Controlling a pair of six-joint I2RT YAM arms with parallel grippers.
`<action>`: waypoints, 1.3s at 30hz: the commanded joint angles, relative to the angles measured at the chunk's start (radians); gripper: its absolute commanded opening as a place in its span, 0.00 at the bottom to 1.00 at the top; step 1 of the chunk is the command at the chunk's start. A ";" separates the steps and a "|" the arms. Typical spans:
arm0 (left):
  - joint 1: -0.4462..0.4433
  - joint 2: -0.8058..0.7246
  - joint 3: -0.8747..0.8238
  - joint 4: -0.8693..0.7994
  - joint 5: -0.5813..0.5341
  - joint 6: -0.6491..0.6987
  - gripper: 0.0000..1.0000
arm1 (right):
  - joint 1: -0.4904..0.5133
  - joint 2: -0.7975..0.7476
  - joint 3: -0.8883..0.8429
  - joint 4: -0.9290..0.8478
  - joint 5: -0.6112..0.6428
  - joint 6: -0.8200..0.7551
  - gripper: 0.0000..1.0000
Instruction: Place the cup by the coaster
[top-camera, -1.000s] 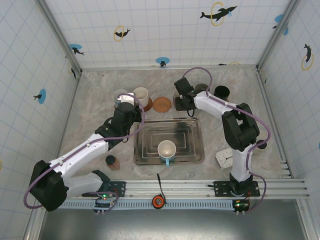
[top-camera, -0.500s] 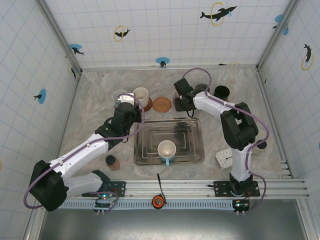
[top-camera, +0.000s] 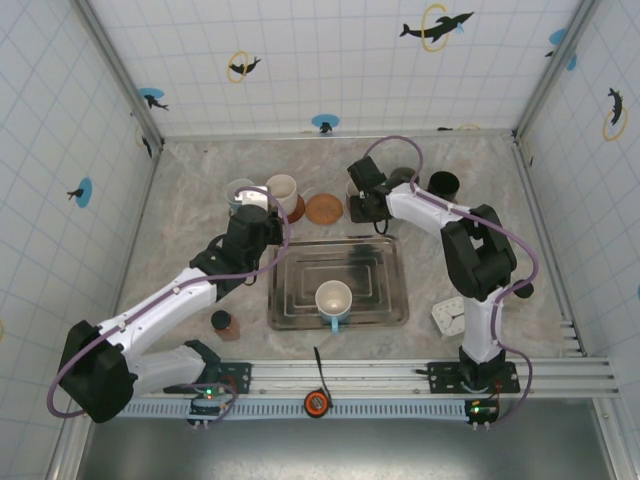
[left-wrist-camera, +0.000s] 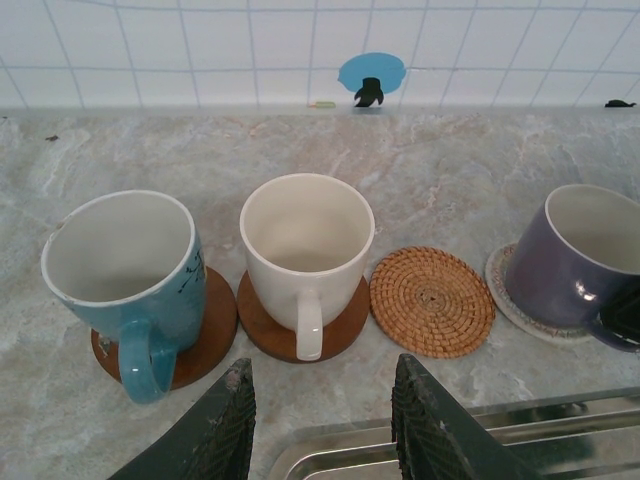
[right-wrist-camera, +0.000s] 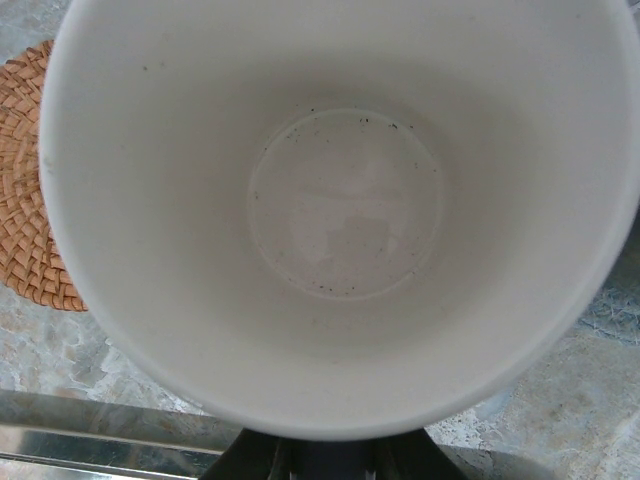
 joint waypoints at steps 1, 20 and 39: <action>-0.003 -0.020 0.029 -0.016 -0.019 0.025 0.38 | -0.003 -0.013 0.023 0.033 0.014 0.016 0.00; -0.003 -0.041 0.024 -0.022 -0.018 0.021 0.39 | -0.003 -0.036 0.002 0.041 0.006 0.025 0.23; -0.004 -0.052 0.024 -0.030 -0.013 0.014 0.39 | 0.004 -0.132 -0.066 0.057 -0.006 0.039 0.48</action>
